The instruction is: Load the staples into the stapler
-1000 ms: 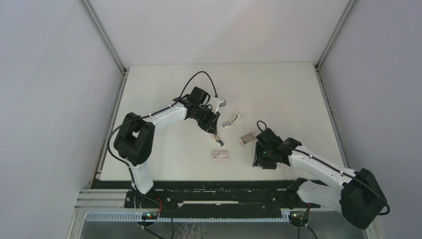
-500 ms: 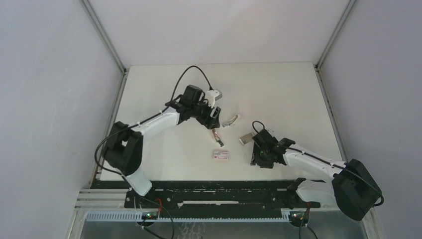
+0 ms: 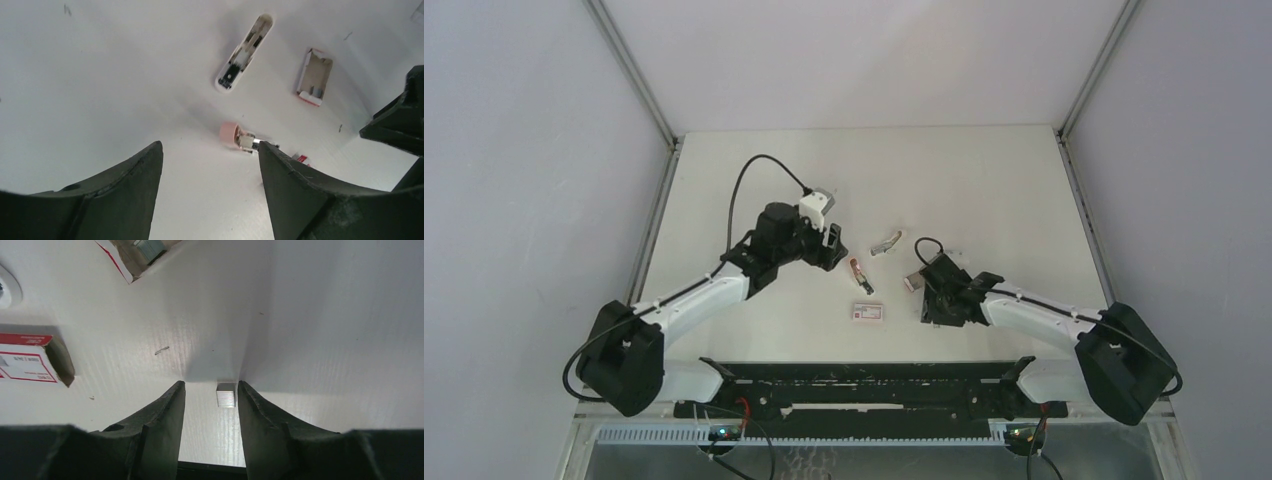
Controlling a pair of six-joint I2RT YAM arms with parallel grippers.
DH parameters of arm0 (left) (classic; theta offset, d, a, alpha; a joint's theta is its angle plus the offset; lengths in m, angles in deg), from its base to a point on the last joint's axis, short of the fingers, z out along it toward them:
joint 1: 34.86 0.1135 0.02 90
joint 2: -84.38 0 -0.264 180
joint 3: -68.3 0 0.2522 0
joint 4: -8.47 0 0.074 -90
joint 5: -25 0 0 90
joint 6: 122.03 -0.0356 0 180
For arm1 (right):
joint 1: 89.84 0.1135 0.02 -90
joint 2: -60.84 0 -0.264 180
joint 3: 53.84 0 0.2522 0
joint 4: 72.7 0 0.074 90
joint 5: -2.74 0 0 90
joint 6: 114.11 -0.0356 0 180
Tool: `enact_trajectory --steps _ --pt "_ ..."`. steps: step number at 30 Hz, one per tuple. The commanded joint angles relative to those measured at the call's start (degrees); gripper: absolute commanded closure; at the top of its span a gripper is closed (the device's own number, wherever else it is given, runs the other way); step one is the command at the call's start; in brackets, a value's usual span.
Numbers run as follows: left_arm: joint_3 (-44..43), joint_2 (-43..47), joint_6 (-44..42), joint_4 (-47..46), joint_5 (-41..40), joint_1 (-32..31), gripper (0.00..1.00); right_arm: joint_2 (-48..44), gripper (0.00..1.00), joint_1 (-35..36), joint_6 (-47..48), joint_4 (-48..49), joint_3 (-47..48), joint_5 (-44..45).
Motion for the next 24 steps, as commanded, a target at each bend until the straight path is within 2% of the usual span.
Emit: enact_trajectory --steps 1,6,14,24 --pt "6.2 4.5 3.2 -7.7 -3.9 0.2 0.26 1.8 0.58 1.1 5.1 -4.2 1.7 4.3" --pt "9.0 5.7 3.6 -8.6 -3.9 0.2 0.26 4.4 0.64 3.1 6.3 -7.6 3.9 6.2" --pt "10.0 7.1 3.2 -8.7 -5.8 0.1 0.26 7.3 0.74 4.8 5.4 -7.5 5.1 6.6" --pt "10.4 8.1 2.9 -8.4 -7.0 0.2 0.26 7.4 0.8 5.0 5.3 -8.5 6.0 7.0"
